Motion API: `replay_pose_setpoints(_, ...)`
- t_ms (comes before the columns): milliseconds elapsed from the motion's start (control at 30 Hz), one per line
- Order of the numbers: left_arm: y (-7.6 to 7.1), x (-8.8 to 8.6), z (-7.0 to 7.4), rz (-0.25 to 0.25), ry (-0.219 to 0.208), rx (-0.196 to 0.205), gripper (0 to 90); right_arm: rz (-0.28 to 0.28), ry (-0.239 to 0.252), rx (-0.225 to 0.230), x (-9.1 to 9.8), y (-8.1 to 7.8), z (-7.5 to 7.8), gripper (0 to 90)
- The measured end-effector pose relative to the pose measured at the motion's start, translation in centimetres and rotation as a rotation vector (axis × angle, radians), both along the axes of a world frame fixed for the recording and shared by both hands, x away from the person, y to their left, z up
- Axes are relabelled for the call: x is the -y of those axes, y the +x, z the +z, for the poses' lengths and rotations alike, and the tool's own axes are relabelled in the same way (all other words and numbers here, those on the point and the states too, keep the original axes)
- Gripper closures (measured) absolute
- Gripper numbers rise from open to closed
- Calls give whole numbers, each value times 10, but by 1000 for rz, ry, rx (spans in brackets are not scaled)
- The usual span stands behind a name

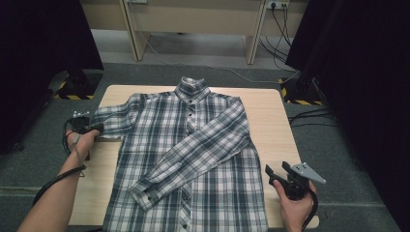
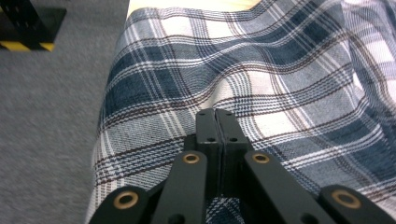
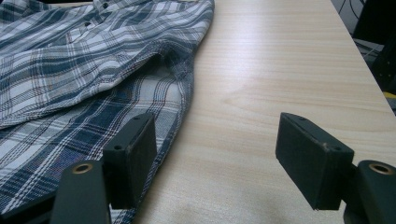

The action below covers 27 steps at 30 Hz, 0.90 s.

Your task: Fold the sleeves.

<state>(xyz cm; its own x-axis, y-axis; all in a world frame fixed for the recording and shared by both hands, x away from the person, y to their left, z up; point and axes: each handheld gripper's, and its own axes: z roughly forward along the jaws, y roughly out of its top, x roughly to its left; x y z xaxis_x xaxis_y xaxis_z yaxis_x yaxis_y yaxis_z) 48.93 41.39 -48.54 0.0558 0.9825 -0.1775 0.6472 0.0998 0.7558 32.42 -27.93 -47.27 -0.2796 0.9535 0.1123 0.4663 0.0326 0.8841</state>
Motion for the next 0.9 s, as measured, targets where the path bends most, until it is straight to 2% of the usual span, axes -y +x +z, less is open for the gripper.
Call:
replay_pose_setpoints(67,0,-2,1,24,-49,-15,896,-3,3,1,0,0,0,302)
replay_pose_setpoints(100,1,-2,1,29,-56,-7,896,-3,3,1,0,0,0,302)
replay_pose_setpoints(267,0,2,17,33,-74,97,897,-6,9,3,1,0,0,304)
replay_pose_setpoints(367,1,3,29,37,-126,162,897,-5,6,2,1,0,0,304)
replay_pose_setpoints(467,2,7,40,40,-158,211,898,-6,9,6,1,-1,0,306)
replay_pose_setpoints(800,5,32,68,-37,-181,380,898,-3,11,6,1,-1,0,306)
replay_pose_setpoints(900,6,40,77,-70,-162,417,897,-2,10,6,1,-1,0,306)
